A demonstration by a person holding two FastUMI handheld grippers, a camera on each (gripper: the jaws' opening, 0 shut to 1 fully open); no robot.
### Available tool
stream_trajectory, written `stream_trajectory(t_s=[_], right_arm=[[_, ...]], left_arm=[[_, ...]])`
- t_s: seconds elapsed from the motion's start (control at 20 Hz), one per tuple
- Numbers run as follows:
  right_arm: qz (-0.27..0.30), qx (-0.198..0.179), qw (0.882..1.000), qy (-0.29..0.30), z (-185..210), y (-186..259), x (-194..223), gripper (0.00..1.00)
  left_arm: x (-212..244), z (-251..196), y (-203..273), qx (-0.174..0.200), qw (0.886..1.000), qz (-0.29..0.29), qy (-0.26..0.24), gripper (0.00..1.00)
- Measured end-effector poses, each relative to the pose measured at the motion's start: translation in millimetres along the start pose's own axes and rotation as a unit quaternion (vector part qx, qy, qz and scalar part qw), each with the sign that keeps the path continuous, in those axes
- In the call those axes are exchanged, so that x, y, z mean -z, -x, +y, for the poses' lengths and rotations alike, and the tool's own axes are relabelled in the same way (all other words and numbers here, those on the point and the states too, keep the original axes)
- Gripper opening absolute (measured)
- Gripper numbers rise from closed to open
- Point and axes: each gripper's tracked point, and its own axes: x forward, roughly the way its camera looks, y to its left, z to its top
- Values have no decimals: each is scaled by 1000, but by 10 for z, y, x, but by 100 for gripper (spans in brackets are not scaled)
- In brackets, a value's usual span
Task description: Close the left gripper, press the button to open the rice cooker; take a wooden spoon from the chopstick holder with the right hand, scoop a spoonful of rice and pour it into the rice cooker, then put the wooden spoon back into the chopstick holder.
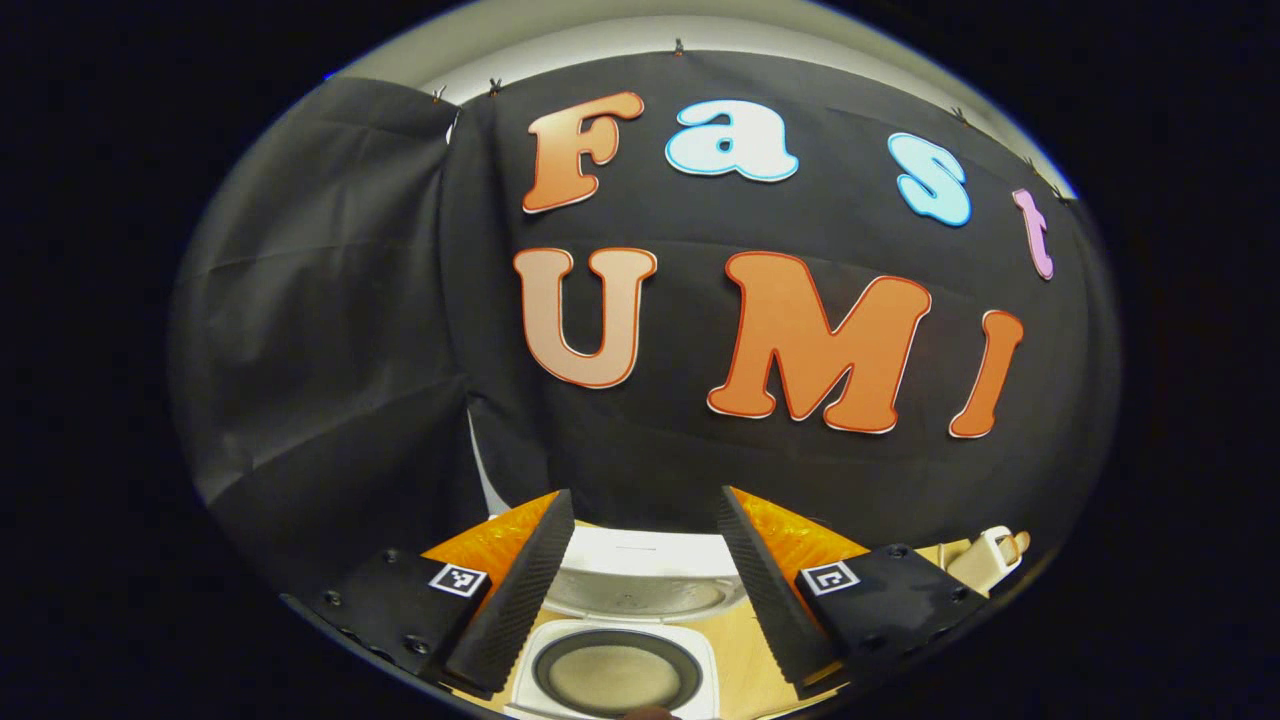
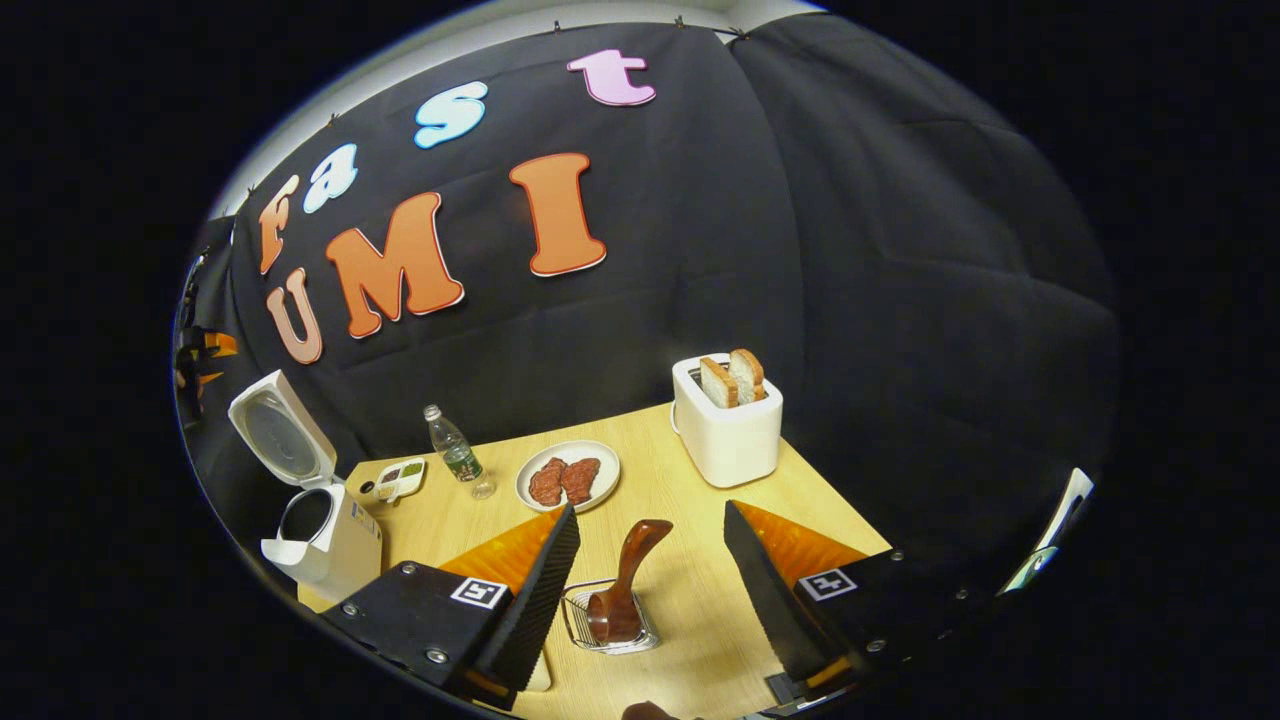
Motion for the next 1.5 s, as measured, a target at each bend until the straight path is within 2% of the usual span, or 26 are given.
stream_trajectory(t_s=[0.15, 0.3, 0.4, 0.5, 0.55, 0.7, 0.75, 0.9, 0.95, 1.0, 1.1, 1.25, 1.3, 1.4, 1.45, 1.5], right_arm=[[-9, 14, 1000, -6, -94, 119, 9, 91], [-3, 18, 1000, -13, -117, 208, 95, 90], [1, 19, 1000, -13, -122, 211, 143, 90], [4, 15, 1000, -14, -72, 203, 167, 90], [6, 12, 1000, -14, -39, 201, 187, 90], [15, -5, 1000, -11, 129, 141, 243, 91], [19, -12, 1000, -7, 188, 122, 266, 91], [20, -28, 999, 14, 361, 63, 272, 90], [21, -33, 999, 19, 411, 35, 268, 90], [25, -38, 999, 22, 462, 11, 273, 90], [31, -53, 998, 21, 576, -29, 286, 91], [35, -67, 997, 30, 716, -85, 298, 90], [34, -73, 996, 34, 771, -99, 291, 90], [39, -82, 995, 41, 860, -108, 333, 91], [44, -85, 994, 45, 892, -103, 362, 91], [46, -88, 994, 49, 972, -123, 309, 91]], left_arm=[[112, 62, -362, -17, 999, 34, -17, 98], [388, -21, -612, -12, 995, 91, -29, 98], [578, 55, -680, -34, 990, 132, -35, 96], [643, 73, -699, -45, 988, 139, -47, 97], [675, 80, -658, -46, 985, 150, -65, 97], [858, 46, -626, -26, 979, 193, -64, 98], [973, 56, -561, -23, 973, 221, -62, 98], [1620, 11, -146, -32, 939, 337, -54, 100], [1801, 2, -36, -25, 933, 355, -61, 98], [1856, 48, -34, -24, 936, 345, -72, 98], [2148, 65, 198, -36, 919, 387, -73, 100], [2654, 136, 456, -57, 887, 457, -42, 100], [2829, 174, 490, -61, 880, 469, -36, 100], [3144, 190, 579, -72, 860, 505, -11, 100], [3098, 187, 402, -69, 887, 457, -19, 100], [3251, 218, 448, -74, 870, 487, -14, 100]])
